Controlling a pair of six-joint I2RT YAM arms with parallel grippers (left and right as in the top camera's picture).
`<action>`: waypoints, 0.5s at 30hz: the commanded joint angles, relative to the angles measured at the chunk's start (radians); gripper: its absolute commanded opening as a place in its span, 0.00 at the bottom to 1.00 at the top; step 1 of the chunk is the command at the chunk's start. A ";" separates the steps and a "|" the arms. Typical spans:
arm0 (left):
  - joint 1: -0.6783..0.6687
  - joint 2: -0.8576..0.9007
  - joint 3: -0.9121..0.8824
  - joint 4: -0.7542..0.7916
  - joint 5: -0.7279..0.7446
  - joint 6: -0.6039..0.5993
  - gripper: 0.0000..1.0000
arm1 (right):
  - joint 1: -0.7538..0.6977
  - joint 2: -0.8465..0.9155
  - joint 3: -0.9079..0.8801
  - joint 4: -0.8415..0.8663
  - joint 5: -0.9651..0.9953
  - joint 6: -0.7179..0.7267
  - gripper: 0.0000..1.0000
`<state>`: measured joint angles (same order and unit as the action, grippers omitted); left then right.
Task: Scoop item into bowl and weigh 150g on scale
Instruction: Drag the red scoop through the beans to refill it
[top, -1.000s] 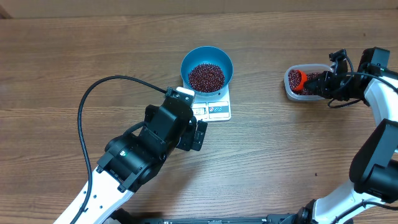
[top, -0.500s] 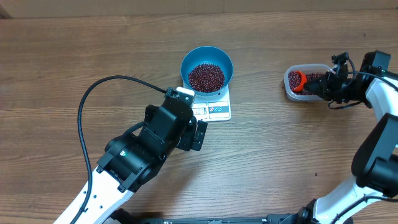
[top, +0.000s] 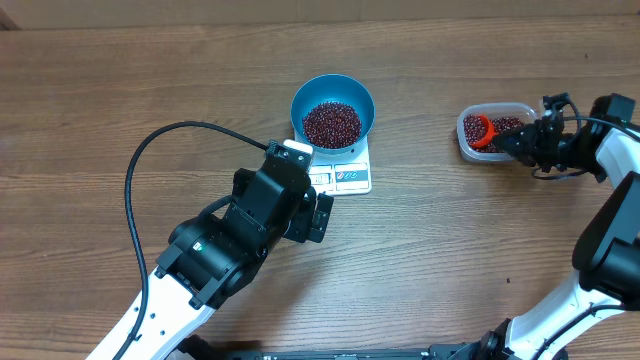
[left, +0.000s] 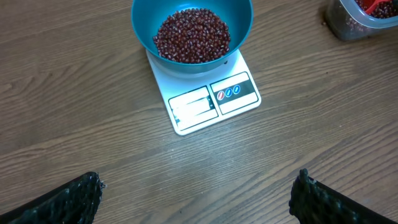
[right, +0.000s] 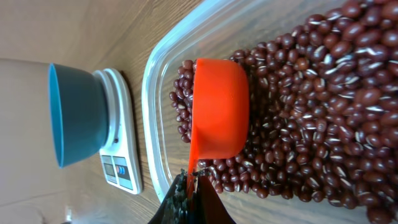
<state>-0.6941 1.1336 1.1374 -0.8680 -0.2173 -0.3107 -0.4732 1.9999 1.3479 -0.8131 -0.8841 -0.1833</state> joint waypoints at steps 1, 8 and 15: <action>0.000 0.005 -0.002 0.004 0.005 0.019 1.00 | -0.024 0.017 -0.008 0.004 -0.090 -0.001 0.03; 0.000 0.005 -0.002 0.004 0.005 0.019 1.00 | -0.077 0.017 -0.008 0.004 -0.233 -0.001 0.04; 0.000 0.005 -0.002 0.004 0.005 0.019 1.00 | -0.119 0.017 -0.008 -0.008 -0.282 -0.001 0.04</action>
<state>-0.6941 1.1336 1.1374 -0.8680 -0.2173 -0.3107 -0.5781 2.0129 1.3479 -0.8173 -1.1015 -0.1837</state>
